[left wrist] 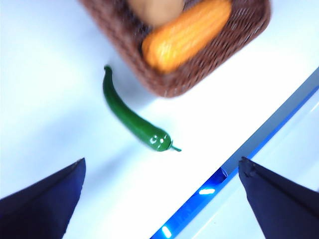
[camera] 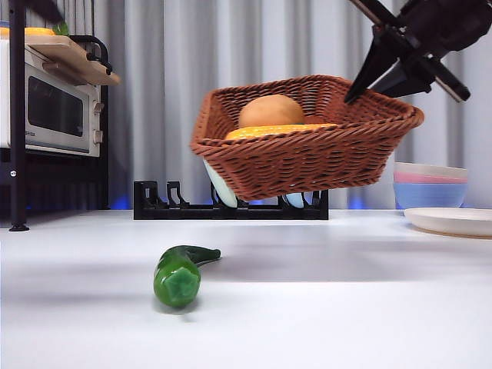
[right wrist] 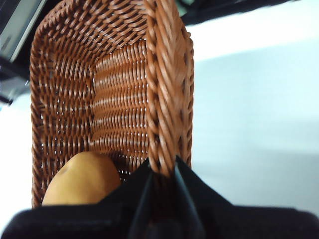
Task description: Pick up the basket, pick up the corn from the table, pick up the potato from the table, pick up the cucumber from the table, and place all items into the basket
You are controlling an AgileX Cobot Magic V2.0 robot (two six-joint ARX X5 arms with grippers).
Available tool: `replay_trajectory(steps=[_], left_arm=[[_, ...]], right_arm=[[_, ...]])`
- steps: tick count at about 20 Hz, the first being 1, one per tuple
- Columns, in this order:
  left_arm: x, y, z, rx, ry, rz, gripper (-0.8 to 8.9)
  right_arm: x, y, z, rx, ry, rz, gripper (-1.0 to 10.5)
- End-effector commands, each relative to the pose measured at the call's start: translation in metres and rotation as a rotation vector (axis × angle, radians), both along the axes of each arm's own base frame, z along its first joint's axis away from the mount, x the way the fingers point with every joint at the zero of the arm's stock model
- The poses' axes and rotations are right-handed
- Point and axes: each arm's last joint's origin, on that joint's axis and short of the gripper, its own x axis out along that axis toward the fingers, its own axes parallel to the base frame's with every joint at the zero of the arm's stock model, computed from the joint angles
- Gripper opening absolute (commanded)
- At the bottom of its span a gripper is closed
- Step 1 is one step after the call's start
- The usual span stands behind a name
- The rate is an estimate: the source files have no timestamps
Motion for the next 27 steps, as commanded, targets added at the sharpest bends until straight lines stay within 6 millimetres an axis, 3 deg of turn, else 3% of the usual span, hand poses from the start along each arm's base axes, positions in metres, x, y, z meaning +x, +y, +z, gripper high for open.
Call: replay_trajectory(steps=[1, 6, 9, 12, 18, 19, 21, 22, 27], left_arm=[[0.006, -0.007, -0.02, -0.026, 0.039, 0.054, 5.61], [0.03, -0.027, -0.074, 0.023, 0.139, 0.106, 5.61], [0.054, -0.047, -0.1, 0.051, 0.156, 0.12, 5.55], [0.075, -0.063, -0.13, 0.091, 0.167, 0.138, 4.56], [0.092, -0.077, -0.171, 0.159, 0.224, 0.145, 4.54], [0.093, -0.077, -0.172, 0.166, 0.223, 0.147, 3.85], [0.092, -0.078, -0.172, 0.185, 0.201, 0.128, 0.88], [0.091, -0.078, -0.172, 0.197, 0.194, 0.101, -0.12], [0.083, -0.074, -0.174, 0.23, 0.268, -0.027, -0.08]], right_arm=[[0.002, -0.009, 0.006, 0.026, -0.025, -0.029, -0.2], [0.004, -0.024, 0.008, 0.027, -0.032, -0.08, -0.2], [0.002, -0.03, 0.011, 0.029, -0.045, -0.098, -0.2], [0.0, -0.032, 0.014, 0.03, -0.057, -0.106, -0.2], [-0.003, -0.032, 0.018, 0.033, -0.072, -0.106, -0.2], [-0.003, -0.032, 0.019, 0.034, -0.073, -0.106, -0.2], [-0.003, -0.032, 0.019, 0.034, -0.074, -0.106, -0.2], [-0.004, -0.032, 0.019, 0.034, -0.075, -0.105, -0.2], [-0.007, -0.033, 0.023, 0.036, -0.087, -0.105, -0.2]])
